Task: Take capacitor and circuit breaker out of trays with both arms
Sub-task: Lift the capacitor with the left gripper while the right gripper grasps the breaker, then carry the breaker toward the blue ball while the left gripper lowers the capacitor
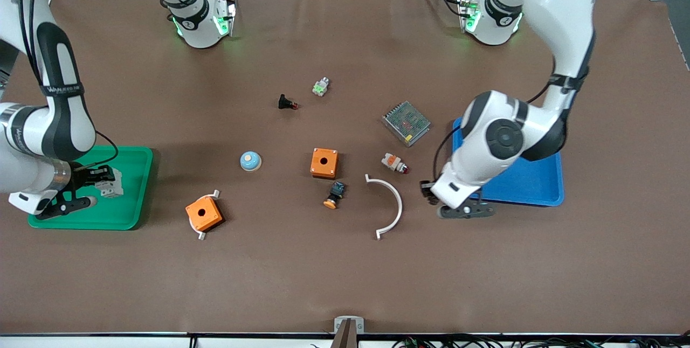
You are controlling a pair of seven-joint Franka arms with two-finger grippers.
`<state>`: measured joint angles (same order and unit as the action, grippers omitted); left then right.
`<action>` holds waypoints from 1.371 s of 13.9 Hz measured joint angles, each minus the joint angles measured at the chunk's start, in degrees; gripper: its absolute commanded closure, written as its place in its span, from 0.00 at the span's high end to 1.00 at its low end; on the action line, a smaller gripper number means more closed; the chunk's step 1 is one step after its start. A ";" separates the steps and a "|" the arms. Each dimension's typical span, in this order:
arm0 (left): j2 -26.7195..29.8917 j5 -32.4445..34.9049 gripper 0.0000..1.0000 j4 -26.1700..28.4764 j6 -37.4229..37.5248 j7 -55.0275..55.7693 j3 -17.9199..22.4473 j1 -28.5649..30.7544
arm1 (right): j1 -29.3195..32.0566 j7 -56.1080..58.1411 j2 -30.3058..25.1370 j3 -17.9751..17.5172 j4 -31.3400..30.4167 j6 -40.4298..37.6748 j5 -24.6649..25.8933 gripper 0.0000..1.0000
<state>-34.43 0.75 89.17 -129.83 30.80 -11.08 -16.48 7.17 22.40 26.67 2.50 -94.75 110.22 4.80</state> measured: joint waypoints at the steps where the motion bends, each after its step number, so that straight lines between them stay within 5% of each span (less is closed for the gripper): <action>1: -2.13 0.00 0.00 -2.46 -0.02 2.97 0.01 -1.91 | -2.41 -3.38 -1.08 -0.10 1.31 -2.33 -0.01 0.02; 9: -15.66 -0.02 0.04 -12.25 -8.49 10.86 0.27 -9.81 | -22.06 -36.66 -0.70 -0.60 3.46 -5.05 -5.64 0.02; 11: -18.10 -0.02 0.13 -13.98 -9.59 11.02 0.53 -10.82 | -24.96 -42.76 1.06 -0.60 3.38 -1.99 -6.27 0.02; 14: -19.46 -0.02 0.49 -15.27 -11.64 11.07 1.18 -11.20 | -29.06 -49.74 5.36 -0.61 3.23 4.02 -8.23 0.02; 17: -19.55 -0.02 0.58 -15.54 -12.61 11.07 1.28 -11.39 | -32.41 -54.01 9.81 -0.59 3.16 10.19 -10.77 0.03; 18: -19.71 -0.02 0.58 -15.54 -13.37 11.07 1.41 -11.63 | -33.08 -54.66 10.93 -0.59 3.17 11.73 -10.95 0.12; 19: -19.87 -0.02 0.58 -15.54 -13.98 11.07 1.68 -11.92 | -33.39 -54.92 11.86 -0.58 3.18 12.99 -11.09 0.43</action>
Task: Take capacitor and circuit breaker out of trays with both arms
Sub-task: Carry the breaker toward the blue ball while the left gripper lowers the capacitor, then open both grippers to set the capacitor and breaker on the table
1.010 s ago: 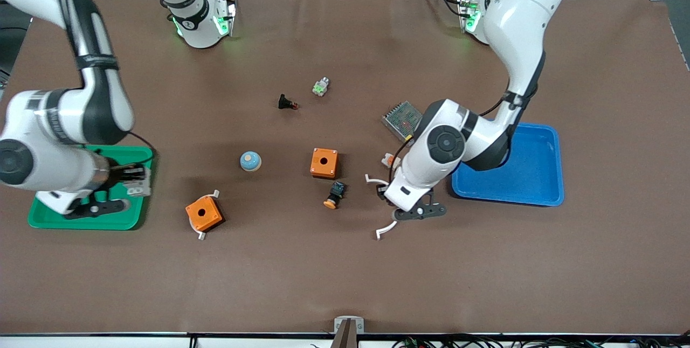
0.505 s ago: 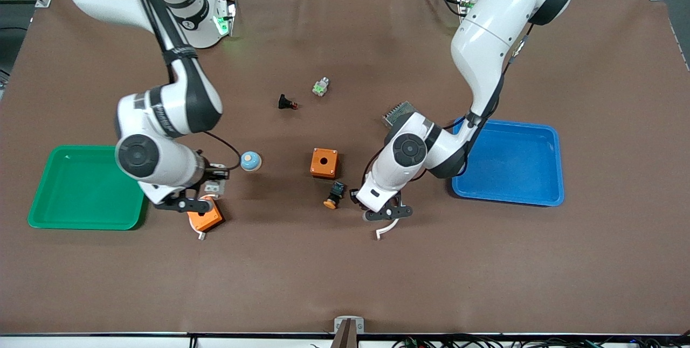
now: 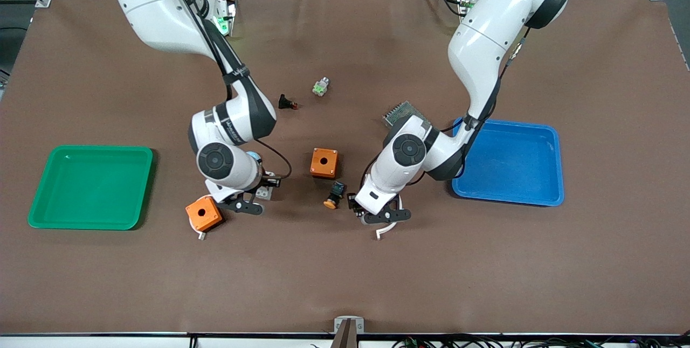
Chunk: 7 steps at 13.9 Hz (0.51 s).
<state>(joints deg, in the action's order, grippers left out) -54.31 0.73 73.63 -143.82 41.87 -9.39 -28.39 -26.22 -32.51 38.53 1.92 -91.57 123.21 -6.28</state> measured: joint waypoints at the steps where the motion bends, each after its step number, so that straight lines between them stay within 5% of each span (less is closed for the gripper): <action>1: -0.06 0.00 0.58 0.00 -0.25 0.00 0.11 -0.13 | -0.01 -0.06 0.60 0.08 0.08 0.91 -0.07 0.78; 2: -0.06 0.00 0.63 -0.08 -0.33 0.00 0.13 -0.14 | 0.01 -0.06 0.78 0.30 0.22 1.10 -0.12 1.00; 4: 0.22 0.00 0.84 -0.78 -0.17 0.00 0.31 -0.12 | 0.01 -0.07 0.79 0.41 0.36 1.08 -0.17 1.00; 7: 3.13 0.00 0.92 -1.96 5.74 0.00 2.38 -0.02 | 0.01 -0.06 0.38 0.45 1.43 0.59 -0.18 1.00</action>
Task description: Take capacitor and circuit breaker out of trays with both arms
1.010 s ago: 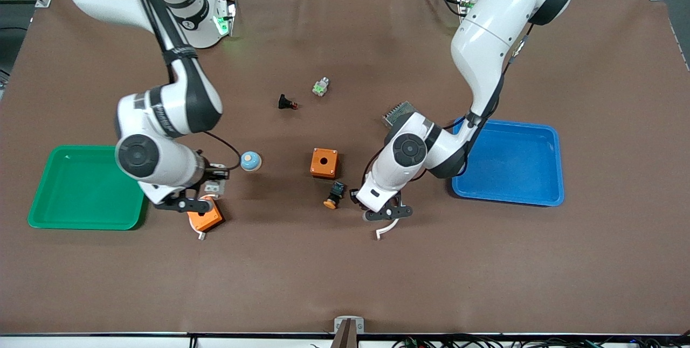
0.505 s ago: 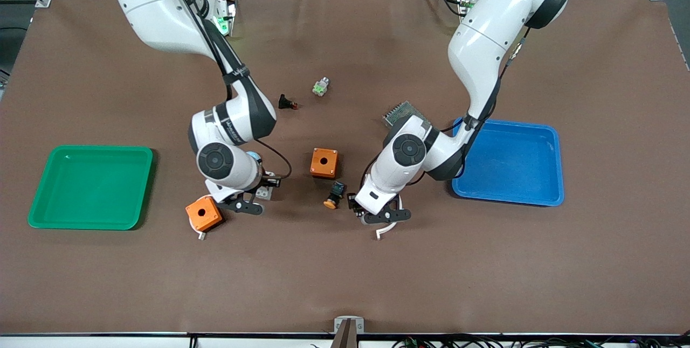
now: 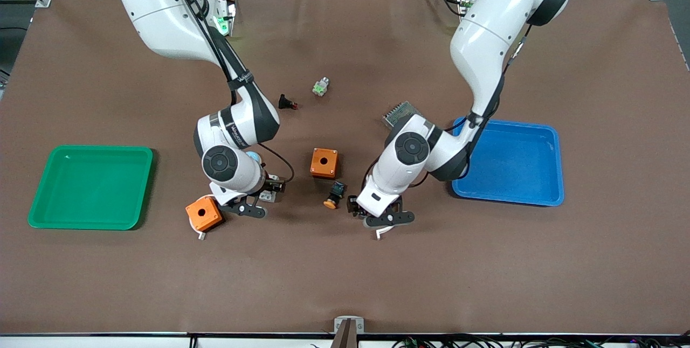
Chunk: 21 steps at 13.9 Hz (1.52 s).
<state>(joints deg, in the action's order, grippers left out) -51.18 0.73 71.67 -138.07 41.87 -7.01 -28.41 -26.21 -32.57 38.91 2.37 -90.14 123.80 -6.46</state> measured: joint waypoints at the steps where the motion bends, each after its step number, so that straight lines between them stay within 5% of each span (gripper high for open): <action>1: 1.82 0.00 1.00 -0.07 3.11 0.00 0.86 0.30 | 0.02 0.01 -0.81 0.14 0.71 -1.62 0.00 1.00; 7: 16.28 0.10 1.00 3.04 17.37 -7.41 1.85 9.13 | 2.53 3.74 -17.07 2.77 2.96 -19.39 0.63 1.00; 13: 26.73 0.10 1.00 6.97 27.64 -23.09 -0.64 21.28 | 16.52 23.59 -30.75 3.53 1.64 -30.93 2.81 1.00; 21: 53.91 0.10 1.00 29.38 30.15 -31.20 8.50 17.89 | 26.78 36.37 -43.27 3.52 -7.86 -31.21 2.89 1.00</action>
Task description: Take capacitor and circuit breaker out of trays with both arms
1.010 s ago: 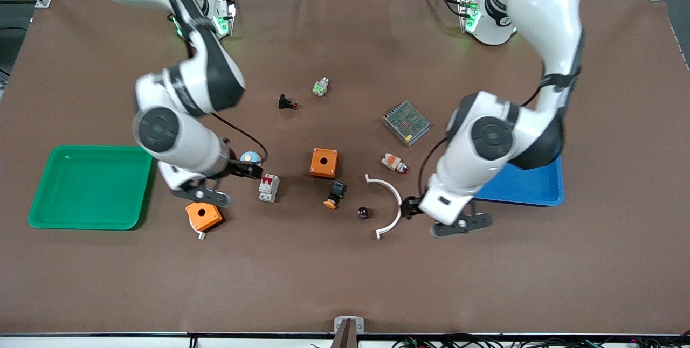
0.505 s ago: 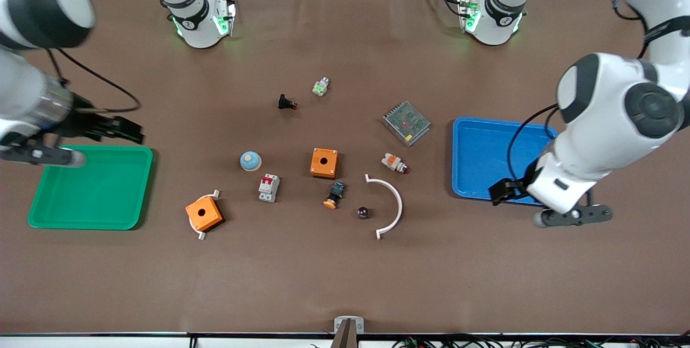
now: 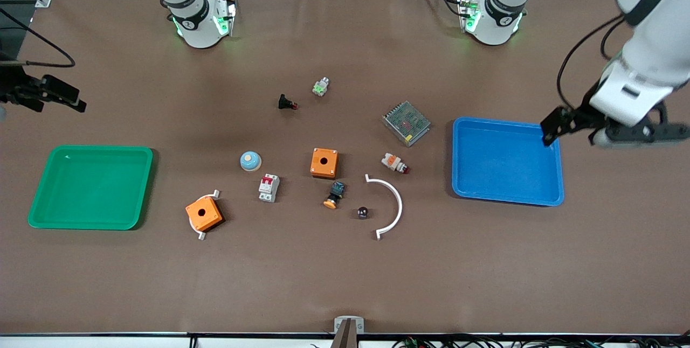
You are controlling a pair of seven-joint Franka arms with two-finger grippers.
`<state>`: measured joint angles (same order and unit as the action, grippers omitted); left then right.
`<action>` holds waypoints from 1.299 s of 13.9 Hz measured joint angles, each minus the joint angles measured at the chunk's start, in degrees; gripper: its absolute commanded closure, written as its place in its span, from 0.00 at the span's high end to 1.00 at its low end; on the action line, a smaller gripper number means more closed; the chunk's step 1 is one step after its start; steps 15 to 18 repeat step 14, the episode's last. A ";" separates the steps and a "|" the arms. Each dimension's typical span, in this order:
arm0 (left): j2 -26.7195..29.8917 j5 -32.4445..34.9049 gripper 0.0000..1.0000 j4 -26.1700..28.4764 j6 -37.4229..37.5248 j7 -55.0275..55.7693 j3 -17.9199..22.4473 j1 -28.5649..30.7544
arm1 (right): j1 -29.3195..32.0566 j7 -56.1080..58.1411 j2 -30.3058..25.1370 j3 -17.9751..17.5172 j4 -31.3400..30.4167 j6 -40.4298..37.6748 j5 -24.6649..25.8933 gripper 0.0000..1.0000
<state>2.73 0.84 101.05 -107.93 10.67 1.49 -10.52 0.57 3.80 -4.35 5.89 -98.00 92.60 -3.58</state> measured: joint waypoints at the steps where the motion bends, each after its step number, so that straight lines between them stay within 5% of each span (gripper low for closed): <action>1: 2.48 0.00 1.00 1.73 0.73 0.00 0.06 0.00 | 0.74 0.81 -0.84 0.00 -0.61 0.05 0.01 1.00; 18: -0.76 0.52 1.00 -7.43 10.93 -1.90 0.41 0.10 | -1.05 2.08 -1.60 -2.72 -1.16 0.63 3.60 1.00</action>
